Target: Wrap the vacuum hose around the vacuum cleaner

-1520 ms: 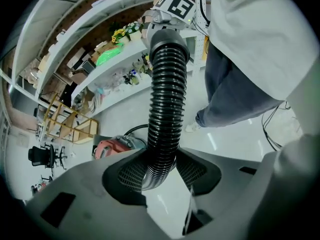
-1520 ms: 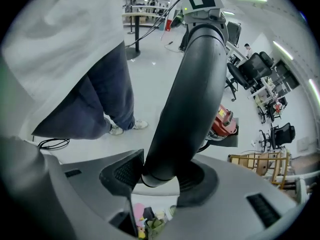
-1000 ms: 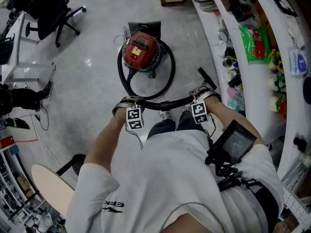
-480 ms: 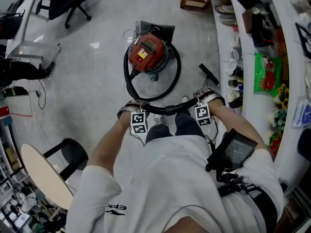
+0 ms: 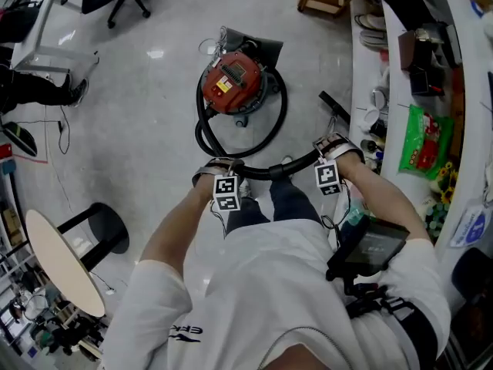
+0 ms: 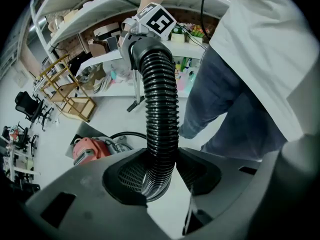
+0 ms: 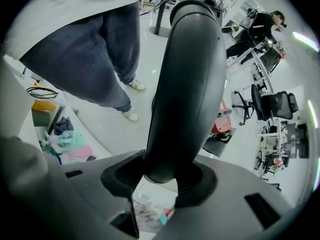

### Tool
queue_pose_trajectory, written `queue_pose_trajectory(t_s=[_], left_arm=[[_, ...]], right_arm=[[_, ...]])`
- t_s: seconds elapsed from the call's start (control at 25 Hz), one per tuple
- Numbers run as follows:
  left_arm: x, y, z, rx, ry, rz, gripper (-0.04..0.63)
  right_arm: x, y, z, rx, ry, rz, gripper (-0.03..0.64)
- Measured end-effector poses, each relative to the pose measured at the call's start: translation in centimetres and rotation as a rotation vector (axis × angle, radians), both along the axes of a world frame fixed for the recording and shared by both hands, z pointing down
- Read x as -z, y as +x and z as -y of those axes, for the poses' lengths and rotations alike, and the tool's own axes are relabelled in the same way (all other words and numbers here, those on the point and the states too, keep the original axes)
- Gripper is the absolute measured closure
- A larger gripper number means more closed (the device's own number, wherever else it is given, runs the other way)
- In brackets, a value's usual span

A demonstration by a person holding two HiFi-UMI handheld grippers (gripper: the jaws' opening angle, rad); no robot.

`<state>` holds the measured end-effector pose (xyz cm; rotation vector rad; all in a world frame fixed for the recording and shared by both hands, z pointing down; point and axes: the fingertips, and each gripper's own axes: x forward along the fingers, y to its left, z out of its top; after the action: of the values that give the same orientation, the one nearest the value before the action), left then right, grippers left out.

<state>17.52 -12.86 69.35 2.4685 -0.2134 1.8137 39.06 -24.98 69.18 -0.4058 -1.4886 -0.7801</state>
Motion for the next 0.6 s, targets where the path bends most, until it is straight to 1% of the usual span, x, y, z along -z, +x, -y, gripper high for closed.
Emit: queue_pose_trajectory(t_s=[0.32, 0.44, 0.6], left_arm=[[-1.3, 3.7, 2.4, 0.090, -0.032, -0.019, 0.436], [-1.6, 4.8, 3.2, 0.125, -0.042, -0.045, 0.436], [-2.5, 5.7, 4.4, 0.151, -0.056, -0.097, 0.436]], right_arm=[[-0.8, 2.1, 5.2, 0.115, 0.013, -0.036, 0.445], [-0.9, 2.2, 7.2, 0.152, 0.028, -0.055, 0.445], [-1.2, 1.9, 9.8, 0.199, 0.049, -0.086, 0.446]])
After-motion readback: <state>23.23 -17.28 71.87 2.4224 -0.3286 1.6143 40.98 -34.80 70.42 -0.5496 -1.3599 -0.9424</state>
